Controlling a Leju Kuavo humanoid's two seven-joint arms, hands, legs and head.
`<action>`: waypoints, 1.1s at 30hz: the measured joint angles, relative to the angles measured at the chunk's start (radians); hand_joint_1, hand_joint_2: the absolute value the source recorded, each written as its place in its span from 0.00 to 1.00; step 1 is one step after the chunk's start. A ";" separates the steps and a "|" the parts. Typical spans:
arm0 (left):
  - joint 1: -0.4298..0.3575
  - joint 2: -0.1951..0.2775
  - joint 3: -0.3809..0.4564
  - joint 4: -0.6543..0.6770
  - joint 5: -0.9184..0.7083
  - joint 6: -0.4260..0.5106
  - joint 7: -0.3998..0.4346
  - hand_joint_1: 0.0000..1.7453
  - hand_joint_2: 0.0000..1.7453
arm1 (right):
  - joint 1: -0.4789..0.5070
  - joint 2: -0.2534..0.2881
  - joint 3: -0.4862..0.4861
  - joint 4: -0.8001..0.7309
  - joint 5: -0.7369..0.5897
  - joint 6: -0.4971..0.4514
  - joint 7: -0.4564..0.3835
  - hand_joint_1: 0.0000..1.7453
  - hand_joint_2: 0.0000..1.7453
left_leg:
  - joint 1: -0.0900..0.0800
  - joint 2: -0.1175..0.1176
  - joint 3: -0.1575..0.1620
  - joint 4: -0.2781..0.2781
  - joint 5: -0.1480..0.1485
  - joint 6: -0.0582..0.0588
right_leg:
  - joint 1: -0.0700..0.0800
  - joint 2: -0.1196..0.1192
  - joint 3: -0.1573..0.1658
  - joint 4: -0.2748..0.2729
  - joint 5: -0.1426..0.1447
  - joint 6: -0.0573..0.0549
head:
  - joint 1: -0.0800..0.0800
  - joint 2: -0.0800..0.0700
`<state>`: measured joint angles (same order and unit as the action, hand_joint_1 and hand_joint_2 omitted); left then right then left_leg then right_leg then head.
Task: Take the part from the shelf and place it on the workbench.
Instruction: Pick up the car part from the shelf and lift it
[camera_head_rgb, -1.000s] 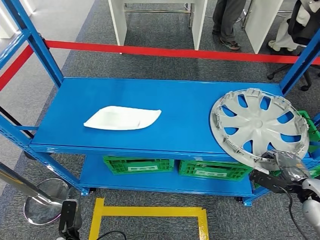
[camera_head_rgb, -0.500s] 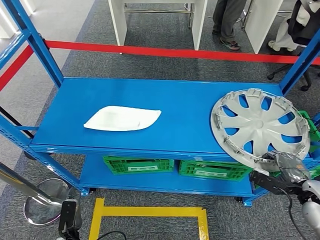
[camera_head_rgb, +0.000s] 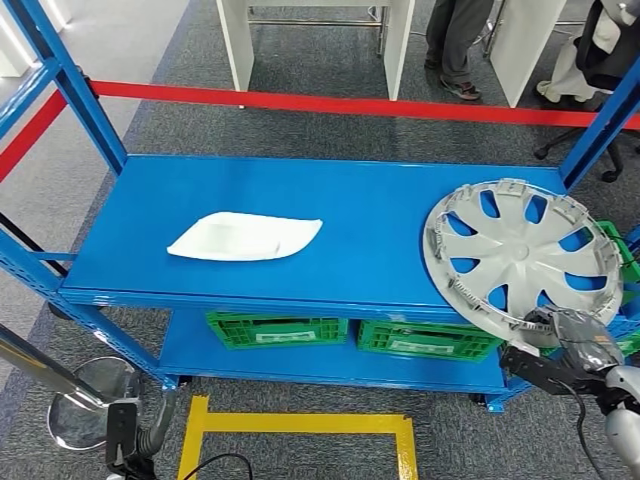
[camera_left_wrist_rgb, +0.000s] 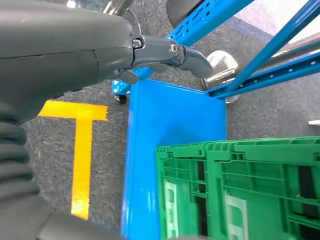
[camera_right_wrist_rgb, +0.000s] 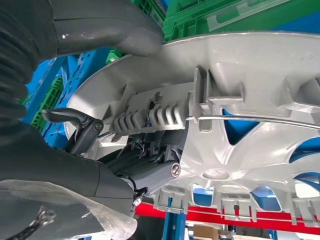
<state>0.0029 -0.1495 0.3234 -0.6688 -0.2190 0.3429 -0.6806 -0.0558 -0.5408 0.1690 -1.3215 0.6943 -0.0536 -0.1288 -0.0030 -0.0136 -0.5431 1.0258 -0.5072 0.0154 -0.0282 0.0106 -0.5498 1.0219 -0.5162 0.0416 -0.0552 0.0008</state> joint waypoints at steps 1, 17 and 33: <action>0.003 -0.001 0.003 -0.008 0.016 -0.019 0.001 0.00 1.00 | 0.002 0.000 0.000 -0.004 0.000 0.001 -0.001 1.00 1.00 | 0.000 0.000 0.000 0.000 0.000 0.000 | 0.000 0.000 0.000 0.000 0.000 0.000 | 0.000 0.000; -0.026 -0.046 0.058 -0.023 0.049 -0.030 0.047 0.00 1.00 | -0.134 0.079 0.054 -0.043 0.134 -0.137 -0.060 1.00 1.00 | 0.000 0.000 -0.004 0.000 0.002 0.001 | 0.000 -0.001 -0.004 0.000 0.002 0.000 | 0.000 0.000; -0.045 -0.053 0.061 0.013 0.111 -0.080 0.079 0.00 1.00 | -0.297 0.123 0.151 -0.062 0.173 -0.194 -0.072 1.00 1.00 | 0.000 -0.001 -0.008 0.000 0.002 0.001 | 0.000 -0.001 -0.007 0.001 0.002 0.000 | 0.000 0.000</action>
<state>-0.0417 -0.2023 0.3844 -0.6559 -0.1078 0.2634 -0.6011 -0.3525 -0.4181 0.3199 -1.3833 0.8671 -0.2476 -0.2008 -0.0031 -0.0145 -0.5512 1.0258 -0.5053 0.0168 -0.0282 0.0093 -0.5564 1.0224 -0.5147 0.0413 -0.0551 0.0008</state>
